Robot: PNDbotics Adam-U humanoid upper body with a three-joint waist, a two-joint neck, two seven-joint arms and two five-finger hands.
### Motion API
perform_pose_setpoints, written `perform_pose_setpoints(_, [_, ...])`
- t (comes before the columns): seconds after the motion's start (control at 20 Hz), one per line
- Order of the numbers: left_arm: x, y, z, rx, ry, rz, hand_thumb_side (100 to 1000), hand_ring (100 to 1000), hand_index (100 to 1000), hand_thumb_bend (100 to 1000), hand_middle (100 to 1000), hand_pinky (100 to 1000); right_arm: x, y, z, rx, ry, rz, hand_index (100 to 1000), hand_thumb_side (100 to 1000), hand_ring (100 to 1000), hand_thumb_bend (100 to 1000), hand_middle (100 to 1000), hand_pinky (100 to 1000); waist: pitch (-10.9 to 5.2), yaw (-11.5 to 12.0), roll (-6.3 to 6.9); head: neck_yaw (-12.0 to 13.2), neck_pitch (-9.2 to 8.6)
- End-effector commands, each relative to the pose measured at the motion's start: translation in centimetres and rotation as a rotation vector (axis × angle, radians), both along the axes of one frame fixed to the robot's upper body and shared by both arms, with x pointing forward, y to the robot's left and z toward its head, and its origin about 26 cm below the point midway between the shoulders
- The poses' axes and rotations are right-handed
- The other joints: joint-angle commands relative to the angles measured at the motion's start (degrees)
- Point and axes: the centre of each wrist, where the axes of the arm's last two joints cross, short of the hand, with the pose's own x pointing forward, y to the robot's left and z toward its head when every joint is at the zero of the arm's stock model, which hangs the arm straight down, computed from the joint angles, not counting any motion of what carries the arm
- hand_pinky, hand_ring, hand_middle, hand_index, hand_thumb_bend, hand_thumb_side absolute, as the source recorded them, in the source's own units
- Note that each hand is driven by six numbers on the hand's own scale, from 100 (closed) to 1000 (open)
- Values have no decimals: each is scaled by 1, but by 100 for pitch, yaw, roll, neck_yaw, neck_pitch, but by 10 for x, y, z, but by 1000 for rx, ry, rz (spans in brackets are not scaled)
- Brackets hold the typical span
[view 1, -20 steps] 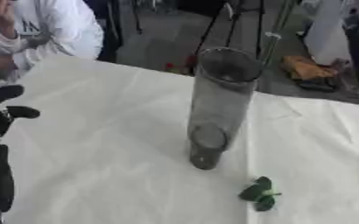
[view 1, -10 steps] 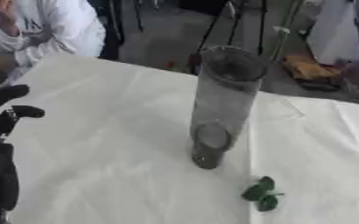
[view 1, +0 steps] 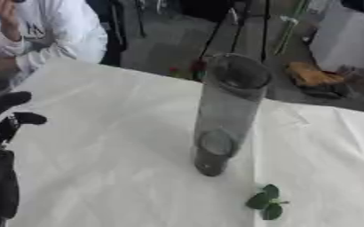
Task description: Arrange flowers into the vase.
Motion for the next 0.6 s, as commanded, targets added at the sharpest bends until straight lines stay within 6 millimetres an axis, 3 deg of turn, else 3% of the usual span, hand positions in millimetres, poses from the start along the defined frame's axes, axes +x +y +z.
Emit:
perform_pose_setpoints(0.05, [-3, -1, 9, 3, -36, -12, 1000, 684, 914, 395, 702, 539, -13, -3, 8, -9, -99, 36, 100, 631, 100, 174, 100, 100, -76, 11, 36, 35, -90])
perform_pose_setpoints(0.6, [-3, -4, 11, 2, -43, -17, 1000, 683, 914, 388, 702, 539, -19, 1, 1, -38, -282, 162, 100, 598, 100, 166, 100, 100, 73, 101, -15, 58, -130])
